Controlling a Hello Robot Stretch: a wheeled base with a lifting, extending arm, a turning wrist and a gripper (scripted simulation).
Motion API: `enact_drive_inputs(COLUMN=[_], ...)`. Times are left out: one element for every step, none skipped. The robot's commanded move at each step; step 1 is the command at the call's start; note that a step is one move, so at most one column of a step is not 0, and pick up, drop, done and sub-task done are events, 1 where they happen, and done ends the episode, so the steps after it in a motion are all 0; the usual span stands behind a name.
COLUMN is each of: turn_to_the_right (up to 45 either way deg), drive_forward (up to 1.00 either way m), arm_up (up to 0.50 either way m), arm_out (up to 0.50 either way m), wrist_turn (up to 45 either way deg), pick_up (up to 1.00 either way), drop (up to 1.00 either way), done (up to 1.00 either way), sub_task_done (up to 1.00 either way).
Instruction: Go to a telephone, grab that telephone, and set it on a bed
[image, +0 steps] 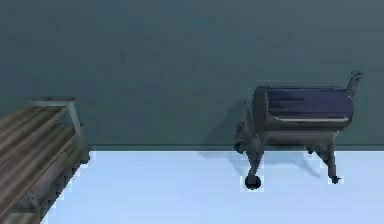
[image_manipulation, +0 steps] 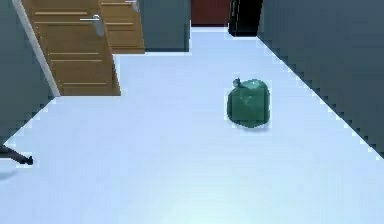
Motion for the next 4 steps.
enact_drive_inputs(turn_to_the_right=[-45.0, -45.0, -33.0, 0.0], drive_forward=[0.0, 0.0, 0.0, 1.0], arm_up=[0.0, 0.0, 0.0, 0.0], arm_out=[0.0, 0.0, 0.0, 0.0], wrist_turn=[0.0, 0.0, 0.0, 0.0], pick_up=[0.0, 0.0, 0.0, 0.0], drop=[0.0, 0.0, 0.0, 0.0], done=[0.0, 0.0, 0.0, 0.0], sub_task_done=[0.0, 0.0, 0.0, 0.0])
